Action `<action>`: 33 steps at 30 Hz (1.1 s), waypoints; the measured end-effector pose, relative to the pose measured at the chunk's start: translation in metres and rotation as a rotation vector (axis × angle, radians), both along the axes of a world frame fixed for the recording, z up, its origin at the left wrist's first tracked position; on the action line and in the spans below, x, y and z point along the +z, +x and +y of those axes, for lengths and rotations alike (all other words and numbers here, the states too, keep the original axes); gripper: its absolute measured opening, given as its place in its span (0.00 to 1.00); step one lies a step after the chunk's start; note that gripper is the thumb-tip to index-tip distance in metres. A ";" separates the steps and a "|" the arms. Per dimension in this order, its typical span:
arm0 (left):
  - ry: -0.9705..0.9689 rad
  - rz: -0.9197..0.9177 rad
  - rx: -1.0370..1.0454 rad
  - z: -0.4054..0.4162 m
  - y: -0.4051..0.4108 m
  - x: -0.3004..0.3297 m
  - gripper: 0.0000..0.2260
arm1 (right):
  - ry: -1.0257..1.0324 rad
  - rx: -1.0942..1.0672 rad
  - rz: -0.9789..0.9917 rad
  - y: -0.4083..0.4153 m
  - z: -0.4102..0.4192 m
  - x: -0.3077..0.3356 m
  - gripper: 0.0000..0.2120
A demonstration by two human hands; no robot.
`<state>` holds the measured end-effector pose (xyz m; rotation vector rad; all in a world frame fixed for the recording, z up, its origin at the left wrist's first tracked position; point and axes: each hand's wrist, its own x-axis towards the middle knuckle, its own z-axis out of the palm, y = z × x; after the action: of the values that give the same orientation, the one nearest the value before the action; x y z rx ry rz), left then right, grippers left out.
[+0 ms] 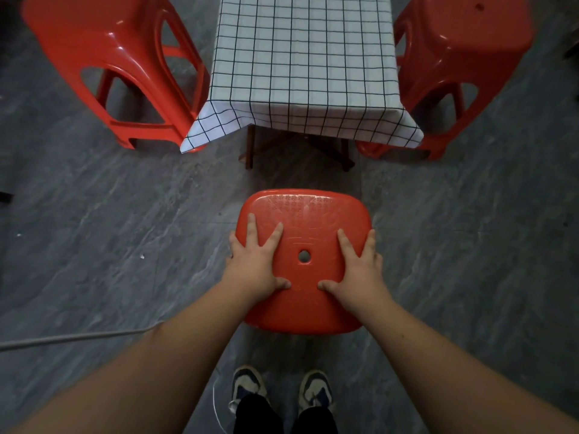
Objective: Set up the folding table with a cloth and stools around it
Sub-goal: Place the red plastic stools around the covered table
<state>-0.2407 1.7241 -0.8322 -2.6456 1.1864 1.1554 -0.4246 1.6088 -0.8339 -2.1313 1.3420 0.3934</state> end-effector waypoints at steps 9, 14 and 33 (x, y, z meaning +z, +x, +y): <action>0.018 0.011 -0.002 -0.001 -0.001 0.004 0.55 | 0.007 0.023 0.013 -0.002 -0.002 0.001 0.57; 0.020 0.005 0.010 0.003 -0.002 0.002 0.55 | 0.014 0.039 0.020 0.000 0.000 0.003 0.56; -0.217 -0.077 0.087 0.014 -0.004 0.089 0.31 | -0.068 0.119 0.002 0.011 0.016 0.100 0.37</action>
<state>-0.2442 1.7380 -0.7428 -2.8974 1.2614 0.9769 -0.4141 1.6252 -0.7334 -2.2749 1.2497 0.4033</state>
